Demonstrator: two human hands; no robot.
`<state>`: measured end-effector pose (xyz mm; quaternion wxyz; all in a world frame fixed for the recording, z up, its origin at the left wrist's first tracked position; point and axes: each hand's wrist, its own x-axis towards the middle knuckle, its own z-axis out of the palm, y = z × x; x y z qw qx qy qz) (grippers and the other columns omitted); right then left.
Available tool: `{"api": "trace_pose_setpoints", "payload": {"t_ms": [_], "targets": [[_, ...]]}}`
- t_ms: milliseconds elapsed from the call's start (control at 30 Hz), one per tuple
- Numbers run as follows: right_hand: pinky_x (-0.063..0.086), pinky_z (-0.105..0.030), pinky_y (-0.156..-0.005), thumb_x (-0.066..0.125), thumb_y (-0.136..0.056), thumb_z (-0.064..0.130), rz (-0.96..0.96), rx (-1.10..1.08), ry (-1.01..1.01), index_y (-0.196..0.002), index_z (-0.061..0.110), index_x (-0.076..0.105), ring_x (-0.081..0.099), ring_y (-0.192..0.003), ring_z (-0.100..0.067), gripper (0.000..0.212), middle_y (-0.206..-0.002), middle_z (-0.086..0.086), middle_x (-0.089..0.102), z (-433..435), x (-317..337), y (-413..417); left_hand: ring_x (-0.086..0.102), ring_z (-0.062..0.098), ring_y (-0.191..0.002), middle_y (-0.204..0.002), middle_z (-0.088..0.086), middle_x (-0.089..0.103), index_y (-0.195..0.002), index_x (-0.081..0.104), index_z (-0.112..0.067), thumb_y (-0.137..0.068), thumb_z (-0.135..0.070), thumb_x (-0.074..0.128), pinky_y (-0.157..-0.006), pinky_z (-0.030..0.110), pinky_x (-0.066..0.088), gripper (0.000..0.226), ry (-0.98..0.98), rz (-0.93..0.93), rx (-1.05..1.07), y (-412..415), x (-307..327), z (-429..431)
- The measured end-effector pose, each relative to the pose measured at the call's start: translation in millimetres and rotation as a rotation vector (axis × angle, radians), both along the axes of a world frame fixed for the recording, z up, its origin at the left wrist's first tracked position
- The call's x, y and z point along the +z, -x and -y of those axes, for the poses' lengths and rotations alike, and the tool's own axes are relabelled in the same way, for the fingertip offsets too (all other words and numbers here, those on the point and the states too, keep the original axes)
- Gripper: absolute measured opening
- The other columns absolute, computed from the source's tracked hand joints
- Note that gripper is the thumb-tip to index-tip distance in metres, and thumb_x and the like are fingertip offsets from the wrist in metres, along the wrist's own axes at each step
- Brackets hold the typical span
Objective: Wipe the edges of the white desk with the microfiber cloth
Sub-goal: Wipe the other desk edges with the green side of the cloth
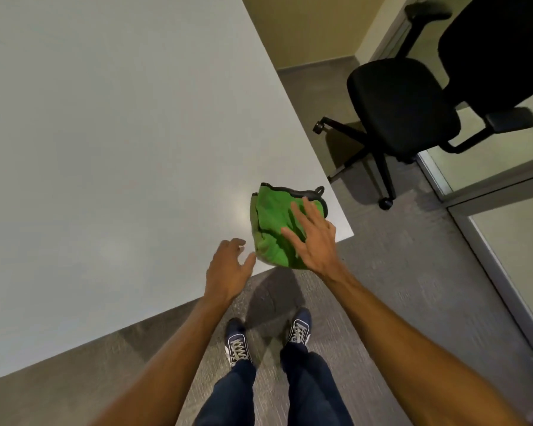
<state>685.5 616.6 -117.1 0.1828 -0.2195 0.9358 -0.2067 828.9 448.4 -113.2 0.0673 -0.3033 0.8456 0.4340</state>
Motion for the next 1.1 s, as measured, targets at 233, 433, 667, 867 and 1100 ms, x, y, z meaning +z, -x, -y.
{"api": "trace_pose_setpoints", "payload": {"t_ms": [233,433,667,867,1100], "targets": [[0.046,-0.045,-0.102,0.074,-0.094,0.029,0.176,-0.45,0.05,-0.145,0.008,0.046,0.051,-0.127,-0.034,0.062,-0.138,-0.017,0.047,-42.9,9.4,-0.3,0.069,0.026,-0.08,-0.08,0.009,0.073,-0.081,0.065,-0.011,-0.082,-0.048,0.078,-0.072,0.034,0.052,0.04,-0.283,0.236,0.477,45.9,7.8,-48.4],[0.044,-0.035,-0.072,0.081,-0.085,0.024,0.394,-0.339,-0.064,-0.107,0.006,0.053,0.056,-0.092,-0.028,0.039,-0.105,-0.014,0.061,-46.2,6.5,17.3,0.062,0.028,-0.089,-0.099,0.012,0.067,-0.101,0.064,-0.007,-0.087,-0.016,0.066,-0.068,0.033,0.045,0.017,-0.224,0.281,0.84,52.5,2.8,-55.6],[0.042,-0.045,-0.102,0.074,-0.084,0.03,0.074,-0.058,0.007,-0.134,0.01,0.051,0.051,-0.125,-0.032,0.058,-0.135,-0.013,0.052,-31.5,21.8,71.9,0.07,0.04,-0.102,-0.12,0.026,0.065,-0.135,0.048,0.003,-0.083,-0.026,0.077,-0.084,0.047,0.061,0.066,-0.573,0.217,1.315,60.8,-5.3,-72.7],[0.037,-0.053,-0.11,0.073,-0.087,0.053,0.183,0.469,-0.205,-0.145,0.012,0.041,0.042,-0.134,-0.033,0.078,-0.145,-0.014,0.044,-0.8,17.2,129.4,0.066,0.027,-0.068,-0.091,0.022,0.072,-0.116,0.061,0.007,-0.075,-0.013,0.085,-0.084,0.044,0.06,0.052,-0.61,0.18,1.405,67.0,-9.6,-105.3],[0.051,-0.041,-0.091,0.074,-0.082,0.028,0.283,0.594,-0.331,-0.11,0.011,0.059,0.062,-0.103,-0.031,0.037,-0.108,-0.01,0.065,-10.4,13.7,144.6,0.07,0.034,-0.093,-0.096,0.017,0.072,-0.081,0.067,-0.009,-0.079,-0.006,0.081,-0.088,0.05,0.06,0.014,-0.418,0.135,1.298,77.8,4.7,-112.0]]}}
